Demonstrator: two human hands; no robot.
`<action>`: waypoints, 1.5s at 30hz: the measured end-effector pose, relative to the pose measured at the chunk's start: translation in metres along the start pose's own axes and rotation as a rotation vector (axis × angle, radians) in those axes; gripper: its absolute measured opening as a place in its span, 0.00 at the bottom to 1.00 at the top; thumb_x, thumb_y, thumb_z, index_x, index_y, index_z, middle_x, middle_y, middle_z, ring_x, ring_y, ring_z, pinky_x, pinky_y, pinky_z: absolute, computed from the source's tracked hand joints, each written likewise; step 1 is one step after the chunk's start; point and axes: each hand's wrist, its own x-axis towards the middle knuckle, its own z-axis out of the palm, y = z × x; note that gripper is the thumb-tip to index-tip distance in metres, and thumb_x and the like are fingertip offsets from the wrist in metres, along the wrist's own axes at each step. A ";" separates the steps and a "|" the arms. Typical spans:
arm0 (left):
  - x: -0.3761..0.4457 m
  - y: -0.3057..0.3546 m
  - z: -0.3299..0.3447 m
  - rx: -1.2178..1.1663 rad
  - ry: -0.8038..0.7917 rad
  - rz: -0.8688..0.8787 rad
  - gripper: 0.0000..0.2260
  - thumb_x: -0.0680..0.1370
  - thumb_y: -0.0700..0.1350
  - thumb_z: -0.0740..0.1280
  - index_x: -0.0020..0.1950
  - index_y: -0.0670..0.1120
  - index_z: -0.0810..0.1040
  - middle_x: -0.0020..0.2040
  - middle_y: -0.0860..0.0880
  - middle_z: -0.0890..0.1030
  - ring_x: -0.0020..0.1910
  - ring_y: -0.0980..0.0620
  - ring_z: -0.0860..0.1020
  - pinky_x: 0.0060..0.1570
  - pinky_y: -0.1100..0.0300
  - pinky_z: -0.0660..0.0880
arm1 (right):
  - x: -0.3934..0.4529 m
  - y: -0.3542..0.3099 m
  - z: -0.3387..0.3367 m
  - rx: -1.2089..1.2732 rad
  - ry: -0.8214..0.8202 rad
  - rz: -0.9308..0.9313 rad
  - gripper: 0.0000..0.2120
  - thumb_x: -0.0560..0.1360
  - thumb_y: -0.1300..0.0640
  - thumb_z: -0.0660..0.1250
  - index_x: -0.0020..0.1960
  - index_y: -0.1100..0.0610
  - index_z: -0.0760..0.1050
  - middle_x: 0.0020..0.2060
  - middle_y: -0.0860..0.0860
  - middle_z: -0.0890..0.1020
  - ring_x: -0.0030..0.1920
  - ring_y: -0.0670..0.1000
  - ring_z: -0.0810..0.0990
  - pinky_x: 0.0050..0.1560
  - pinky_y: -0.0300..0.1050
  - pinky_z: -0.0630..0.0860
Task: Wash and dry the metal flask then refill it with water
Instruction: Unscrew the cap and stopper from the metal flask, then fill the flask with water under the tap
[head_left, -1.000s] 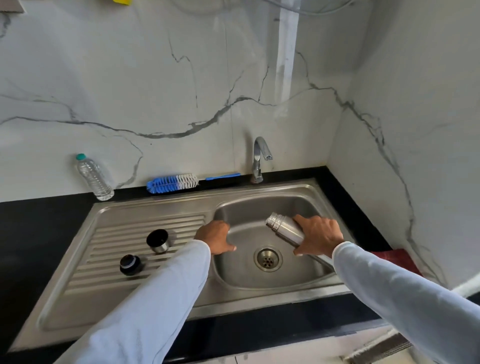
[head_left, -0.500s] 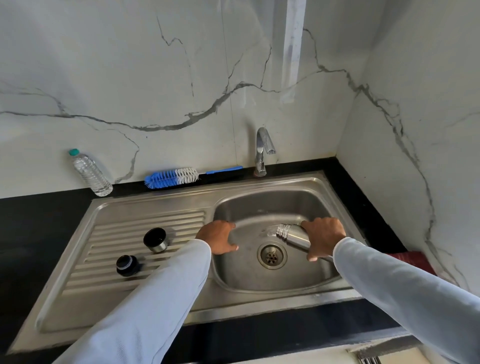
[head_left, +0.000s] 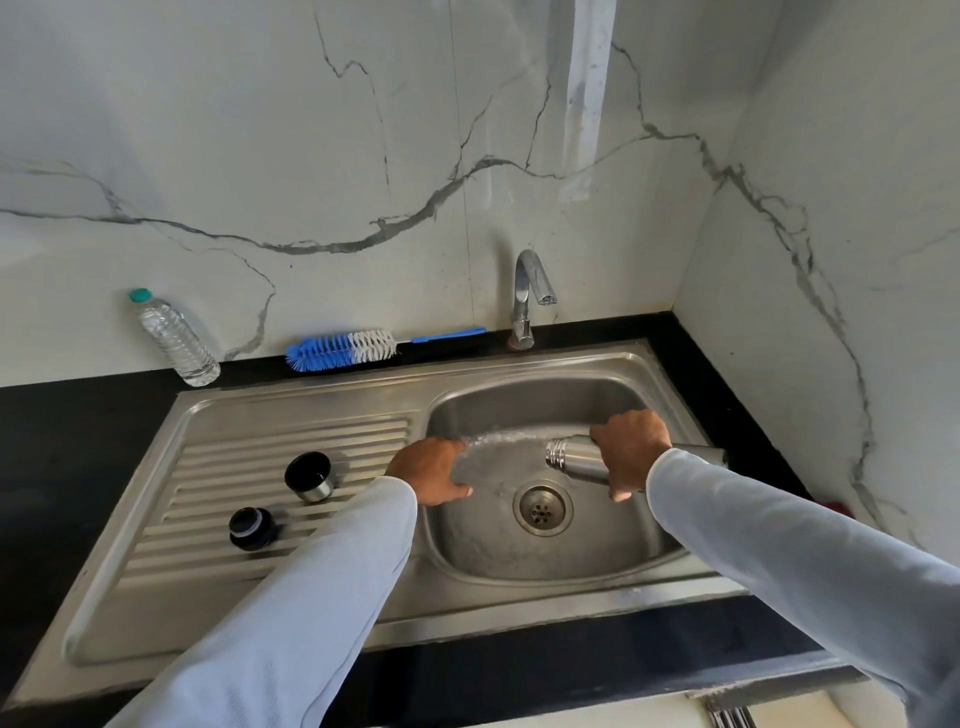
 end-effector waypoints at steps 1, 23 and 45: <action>0.000 0.000 0.000 -0.004 0.004 0.004 0.30 0.75 0.58 0.74 0.74 0.48 0.73 0.66 0.46 0.80 0.64 0.43 0.79 0.60 0.51 0.77 | 0.001 0.000 -0.002 -0.009 0.005 0.001 0.27 0.63 0.44 0.77 0.59 0.48 0.77 0.37 0.46 0.80 0.38 0.51 0.83 0.39 0.43 0.80; 0.008 -0.021 -0.002 -0.068 0.062 -0.019 0.30 0.74 0.58 0.73 0.74 0.51 0.73 0.71 0.47 0.78 0.69 0.44 0.76 0.66 0.50 0.74 | 0.028 -0.021 -0.015 -0.214 0.143 -0.072 0.19 0.81 0.52 0.63 0.71 0.50 0.70 0.64 0.56 0.76 0.63 0.58 0.76 0.59 0.53 0.74; 0.046 -0.040 -0.016 -0.147 0.080 0.077 0.25 0.76 0.57 0.73 0.70 0.49 0.77 0.65 0.50 0.82 0.64 0.46 0.79 0.63 0.55 0.75 | 0.043 -0.057 -0.025 -0.339 0.040 -0.043 0.20 0.79 0.50 0.63 0.70 0.54 0.70 0.62 0.58 0.76 0.59 0.61 0.76 0.57 0.54 0.69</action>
